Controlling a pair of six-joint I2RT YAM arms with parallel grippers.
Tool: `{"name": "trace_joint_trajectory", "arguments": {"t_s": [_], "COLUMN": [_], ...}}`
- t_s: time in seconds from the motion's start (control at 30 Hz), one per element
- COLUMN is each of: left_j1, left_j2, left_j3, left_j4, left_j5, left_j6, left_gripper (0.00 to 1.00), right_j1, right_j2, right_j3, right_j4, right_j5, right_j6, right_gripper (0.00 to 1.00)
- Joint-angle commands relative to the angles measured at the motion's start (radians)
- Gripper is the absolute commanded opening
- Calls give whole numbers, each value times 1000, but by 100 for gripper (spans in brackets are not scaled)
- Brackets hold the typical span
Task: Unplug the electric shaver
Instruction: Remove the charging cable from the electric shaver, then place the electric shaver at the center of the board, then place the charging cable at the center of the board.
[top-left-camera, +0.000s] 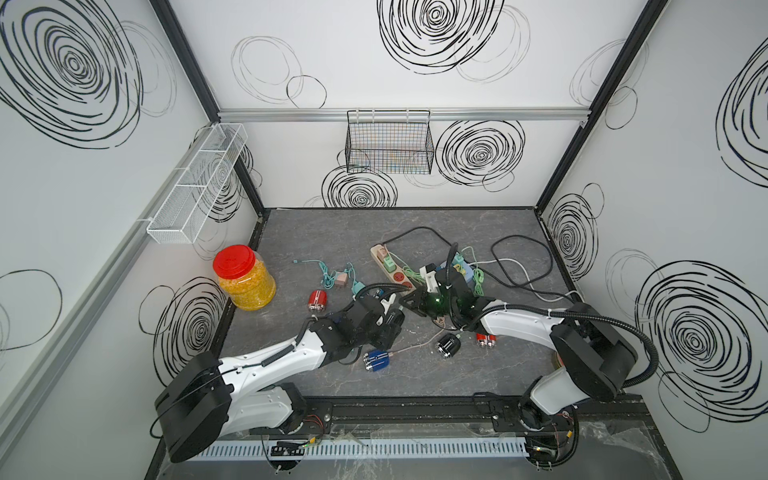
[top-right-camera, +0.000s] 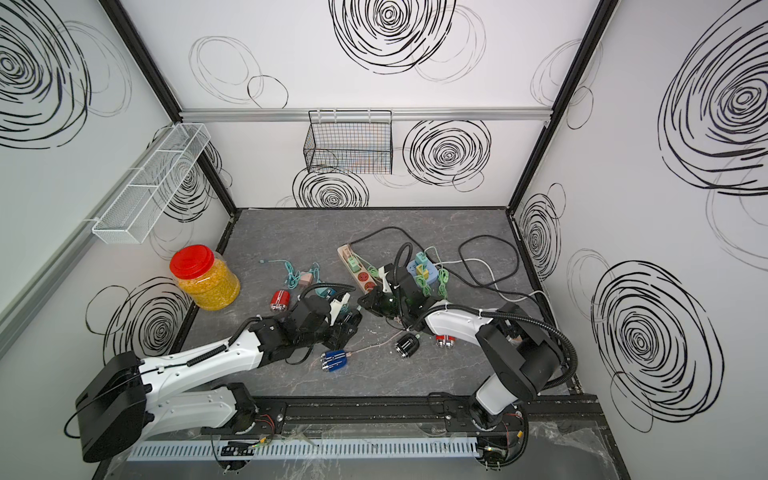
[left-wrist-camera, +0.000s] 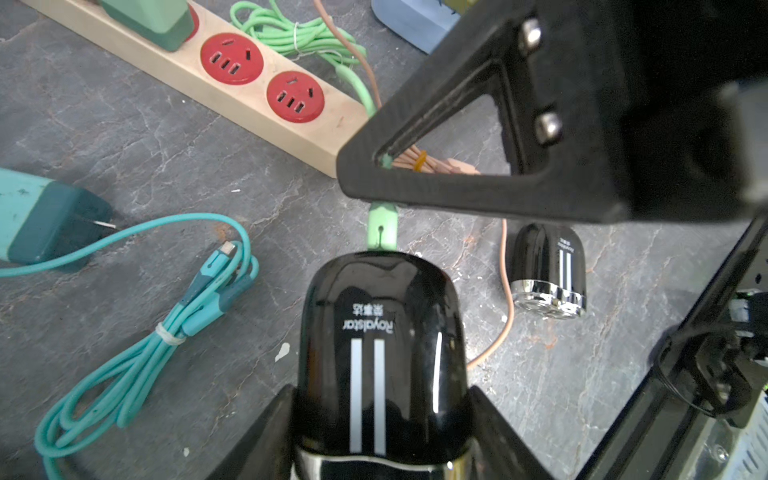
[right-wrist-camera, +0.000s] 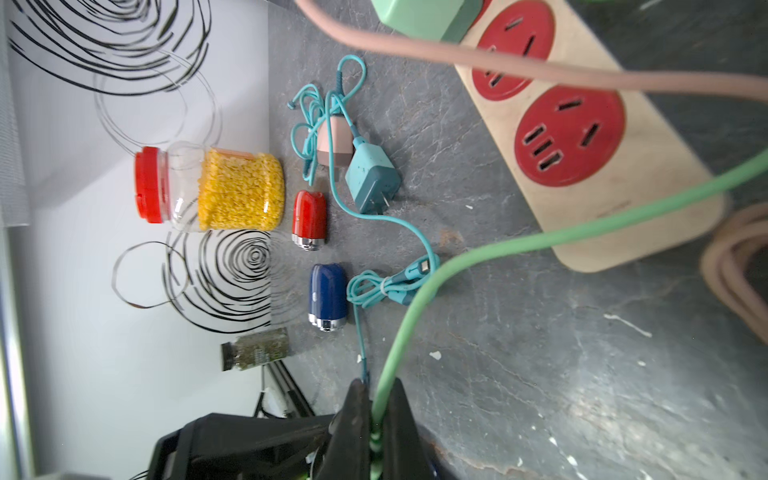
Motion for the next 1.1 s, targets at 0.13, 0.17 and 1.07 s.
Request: {"name": "trace_joint_trajectory", "arguments": {"t_s": [0.13,0.17,1.07], "left_j1": [3,2,-24], "left_j2": [9,9,190], "left_j3": [-4,-2,28], "left_j4": [-88,-88,-171], "left_j5": [-25,-27,-264], "left_j6": [0,0,2], "left_gripper": [0,0,3], "right_j1": [-67,-61,158], "right_j2": [-4,-10,184], "right_j3": [-24,-11,-14], "right_j4": [113,63,55], "right_j5": [-17,2,49], "right_j6": [47,26,45], "right_gripper": [1,1,3]}}
